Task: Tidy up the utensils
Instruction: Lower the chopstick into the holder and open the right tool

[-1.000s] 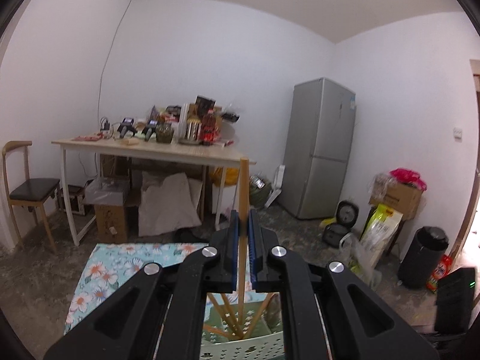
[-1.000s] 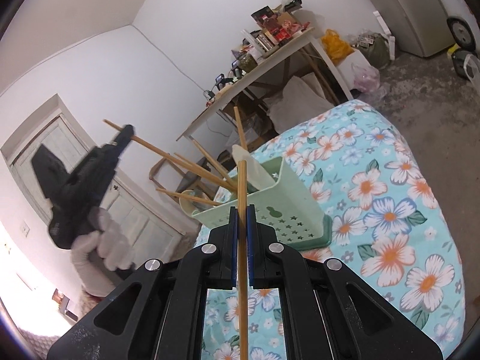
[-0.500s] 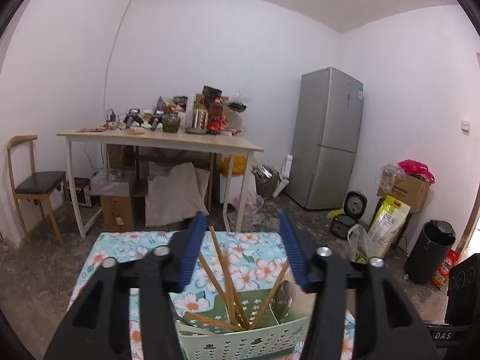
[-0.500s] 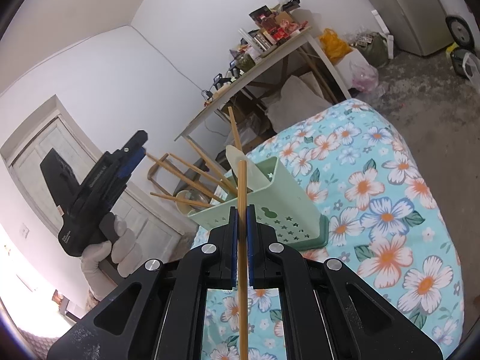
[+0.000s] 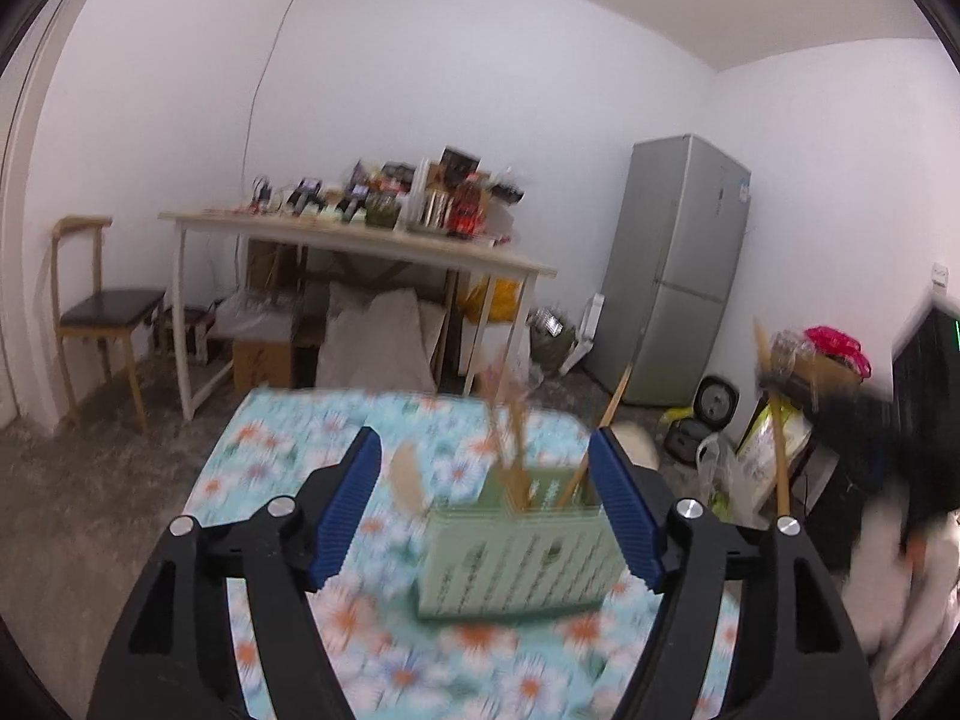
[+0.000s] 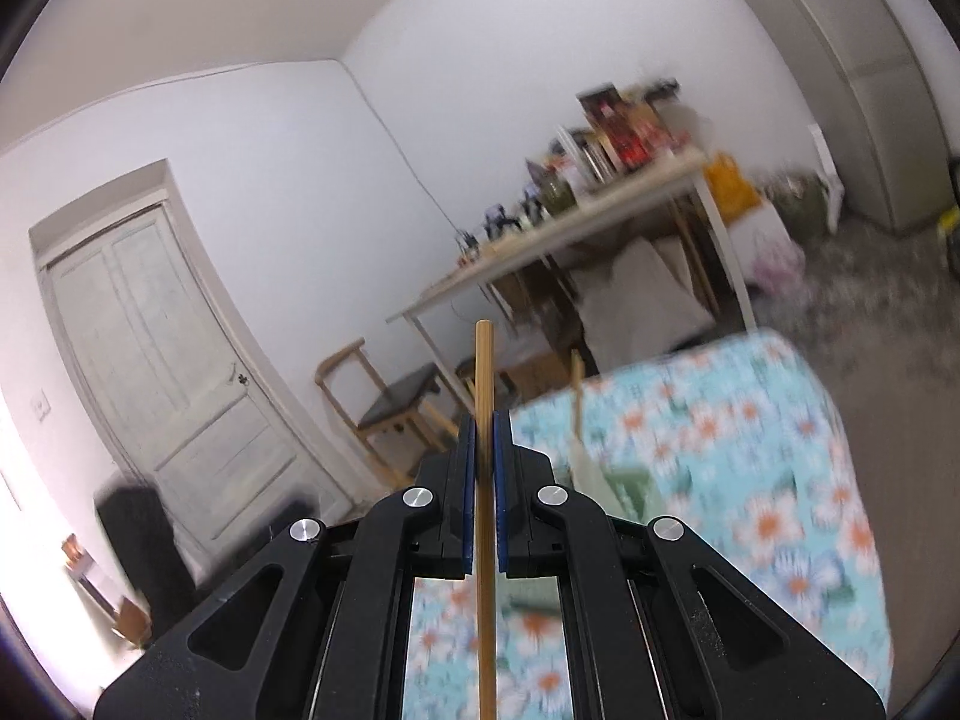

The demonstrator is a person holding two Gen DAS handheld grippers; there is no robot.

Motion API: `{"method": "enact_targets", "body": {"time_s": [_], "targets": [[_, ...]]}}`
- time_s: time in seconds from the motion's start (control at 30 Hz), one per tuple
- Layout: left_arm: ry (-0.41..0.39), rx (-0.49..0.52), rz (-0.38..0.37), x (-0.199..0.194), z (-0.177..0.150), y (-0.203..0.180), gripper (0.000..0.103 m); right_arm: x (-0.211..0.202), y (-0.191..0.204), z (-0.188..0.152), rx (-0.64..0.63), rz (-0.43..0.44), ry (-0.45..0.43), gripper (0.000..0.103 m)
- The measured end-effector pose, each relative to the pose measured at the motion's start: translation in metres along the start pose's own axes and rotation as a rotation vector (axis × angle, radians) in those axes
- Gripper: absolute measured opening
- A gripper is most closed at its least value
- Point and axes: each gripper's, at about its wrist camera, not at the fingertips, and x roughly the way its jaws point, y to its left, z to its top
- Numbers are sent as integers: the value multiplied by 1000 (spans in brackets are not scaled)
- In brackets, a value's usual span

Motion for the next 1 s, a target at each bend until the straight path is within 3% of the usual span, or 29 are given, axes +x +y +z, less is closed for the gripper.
{"method": "enact_targets", "body": {"time_s": [0.23, 0.47, 0.73, 1.0], "targets": [[83, -62, 35, -21, -50, 37, 71, 44, 29, 47, -112, -27, -150, 4], [93, -112, 74, -28, -67, 69, 71, 101, 38, 66, -183, -150, -270, 4], [100, -156, 90, -26, -74, 94, 71, 151, 24, 30, -232, -296, -202, 4], [96, -165, 85, -22, -73, 99, 71, 158, 21, 18, -240, -337, -158, 4]]}}
